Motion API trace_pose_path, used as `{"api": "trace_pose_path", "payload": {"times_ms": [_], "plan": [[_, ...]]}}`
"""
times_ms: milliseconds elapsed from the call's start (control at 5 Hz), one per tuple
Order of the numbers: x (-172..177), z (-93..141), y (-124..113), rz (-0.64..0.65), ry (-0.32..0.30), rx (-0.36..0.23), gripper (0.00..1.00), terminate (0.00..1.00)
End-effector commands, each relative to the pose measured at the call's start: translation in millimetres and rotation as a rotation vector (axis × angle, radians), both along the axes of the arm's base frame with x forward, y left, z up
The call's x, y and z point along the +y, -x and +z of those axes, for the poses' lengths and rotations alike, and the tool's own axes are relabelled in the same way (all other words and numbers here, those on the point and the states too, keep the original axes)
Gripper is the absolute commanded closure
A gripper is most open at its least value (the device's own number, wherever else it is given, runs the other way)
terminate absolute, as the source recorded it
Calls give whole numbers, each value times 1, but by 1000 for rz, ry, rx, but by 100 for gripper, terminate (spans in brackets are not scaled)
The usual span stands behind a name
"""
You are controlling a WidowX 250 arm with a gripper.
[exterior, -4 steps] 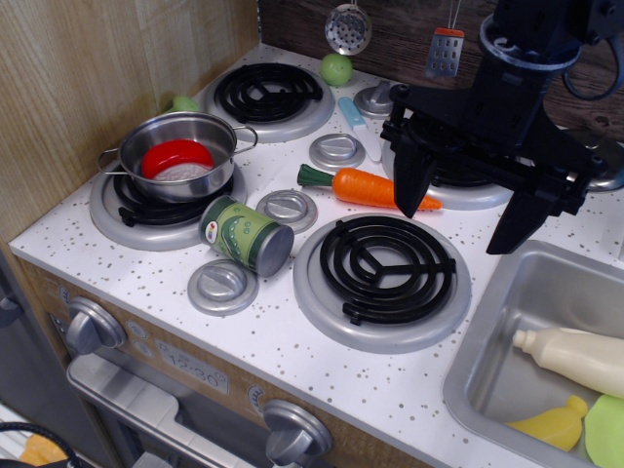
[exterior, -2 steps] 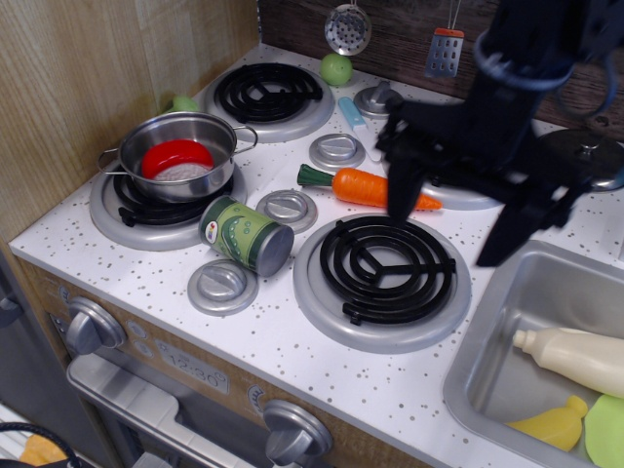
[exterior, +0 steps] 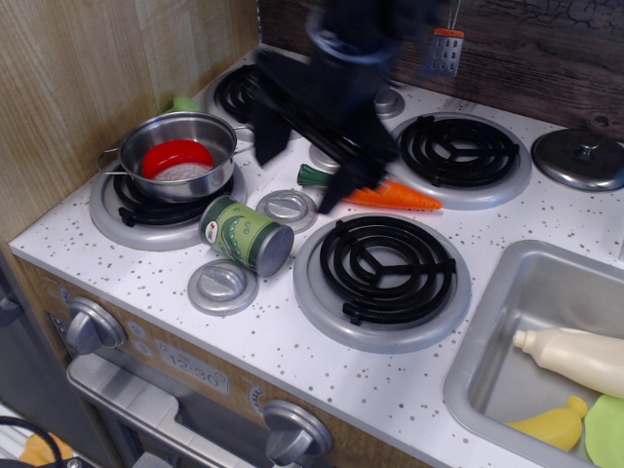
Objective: Take sushi out of pan
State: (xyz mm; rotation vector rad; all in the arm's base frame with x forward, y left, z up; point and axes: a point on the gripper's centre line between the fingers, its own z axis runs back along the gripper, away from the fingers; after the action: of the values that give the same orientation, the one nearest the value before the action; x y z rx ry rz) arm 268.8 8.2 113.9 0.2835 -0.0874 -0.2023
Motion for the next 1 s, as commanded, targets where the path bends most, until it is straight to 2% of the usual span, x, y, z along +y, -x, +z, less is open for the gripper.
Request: {"api": "trace_pose_path", "payload": {"times_ms": [0,200,400,800], "plan": [[67,2,-29,-173,-15,-22,0,0],[89,-4,-44,-221,-1,-6,0,0],[101,-19,-50,-265,-14,-35,0,0],[127,-39,-53,-313,34,-23,0,0]]}}
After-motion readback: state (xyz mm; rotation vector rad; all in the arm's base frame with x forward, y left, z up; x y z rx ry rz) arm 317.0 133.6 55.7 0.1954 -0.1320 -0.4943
